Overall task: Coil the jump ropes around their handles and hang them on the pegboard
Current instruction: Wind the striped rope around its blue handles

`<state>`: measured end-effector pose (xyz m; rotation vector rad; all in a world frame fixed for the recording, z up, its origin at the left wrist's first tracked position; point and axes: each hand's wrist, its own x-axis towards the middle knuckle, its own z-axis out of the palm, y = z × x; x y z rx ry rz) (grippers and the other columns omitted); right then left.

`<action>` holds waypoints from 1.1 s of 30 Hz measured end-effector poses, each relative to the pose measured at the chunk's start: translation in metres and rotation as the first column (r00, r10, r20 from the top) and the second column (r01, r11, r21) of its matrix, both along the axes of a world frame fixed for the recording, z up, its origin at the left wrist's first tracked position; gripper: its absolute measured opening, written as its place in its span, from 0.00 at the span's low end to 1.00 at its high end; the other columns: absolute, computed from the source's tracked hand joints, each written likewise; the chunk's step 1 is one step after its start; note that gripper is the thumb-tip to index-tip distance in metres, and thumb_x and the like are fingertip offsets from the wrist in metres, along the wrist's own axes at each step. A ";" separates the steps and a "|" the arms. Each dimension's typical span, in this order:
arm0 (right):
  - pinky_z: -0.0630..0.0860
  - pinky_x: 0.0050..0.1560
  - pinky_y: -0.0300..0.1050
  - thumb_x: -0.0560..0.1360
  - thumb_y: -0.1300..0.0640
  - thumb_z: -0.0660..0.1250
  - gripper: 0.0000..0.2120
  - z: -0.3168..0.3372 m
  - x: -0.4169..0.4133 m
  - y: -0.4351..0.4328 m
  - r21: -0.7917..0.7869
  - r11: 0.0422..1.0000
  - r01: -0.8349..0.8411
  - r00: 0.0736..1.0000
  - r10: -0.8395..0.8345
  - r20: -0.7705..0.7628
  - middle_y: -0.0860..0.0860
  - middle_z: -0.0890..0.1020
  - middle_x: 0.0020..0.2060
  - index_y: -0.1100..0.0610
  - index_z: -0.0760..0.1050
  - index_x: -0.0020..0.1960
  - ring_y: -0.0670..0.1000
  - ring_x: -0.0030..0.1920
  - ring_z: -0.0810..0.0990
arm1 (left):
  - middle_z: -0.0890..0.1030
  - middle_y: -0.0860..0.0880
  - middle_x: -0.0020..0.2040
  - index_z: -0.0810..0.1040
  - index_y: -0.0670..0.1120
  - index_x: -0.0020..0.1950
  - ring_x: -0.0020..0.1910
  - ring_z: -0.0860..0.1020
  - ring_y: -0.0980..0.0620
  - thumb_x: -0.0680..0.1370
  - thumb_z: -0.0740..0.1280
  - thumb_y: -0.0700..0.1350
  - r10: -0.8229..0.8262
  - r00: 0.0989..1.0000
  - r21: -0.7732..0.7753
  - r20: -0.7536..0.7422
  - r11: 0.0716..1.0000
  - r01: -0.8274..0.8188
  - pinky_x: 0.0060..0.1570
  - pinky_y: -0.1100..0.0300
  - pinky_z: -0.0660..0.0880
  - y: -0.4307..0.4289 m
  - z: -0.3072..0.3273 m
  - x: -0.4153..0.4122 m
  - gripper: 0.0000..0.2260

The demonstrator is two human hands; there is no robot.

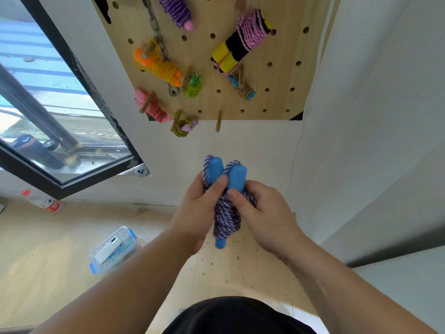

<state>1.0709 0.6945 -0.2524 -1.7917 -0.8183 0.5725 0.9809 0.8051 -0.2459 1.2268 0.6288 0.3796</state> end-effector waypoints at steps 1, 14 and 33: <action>0.73 0.39 0.36 0.81 0.45 0.62 0.11 -0.001 0.001 0.000 -0.061 0.996 -0.061 0.996 0.065 0.063 0.43 0.82 0.38 0.50 0.79 0.52 0.42 0.39 0.79 | 0.85 0.42 0.55 0.78 0.47 0.62 0.55 0.84 0.45 0.82 0.65 0.48 0.046 0.999 -0.029 -0.012 0.999 -0.046 0.57 0.48 0.81 0.001 -0.001 0.001 0.11; 0.71 0.42 0.48 0.81 0.50 0.64 0.13 -0.009 0.028 -0.015 -0.253 0.940 -0.228 0.833 0.323 0.449 0.46 0.75 0.38 0.55 0.75 0.41 0.47 0.40 0.73 | 0.85 0.40 0.43 0.81 0.46 0.53 0.39 0.83 0.44 0.82 0.68 0.50 -0.071 0.909 0.218 -0.410 0.960 0.174 0.47 0.39 0.81 0.017 -0.015 0.000 0.09; 0.74 0.41 0.35 0.76 0.56 0.73 0.04 -0.002 0.025 -0.016 0.100 0.978 -0.183 0.954 0.152 0.257 0.42 0.83 0.38 0.49 0.85 0.48 0.48 0.42 0.82 | 0.86 0.47 0.46 0.80 0.47 0.57 0.44 0.86 0.48 0.70 0.78 0.52 -0.256 0.925 0.264 -0.279 0.906 0.330 0.47 0.53 0.82 0.024 -0.004 -0.010 0.20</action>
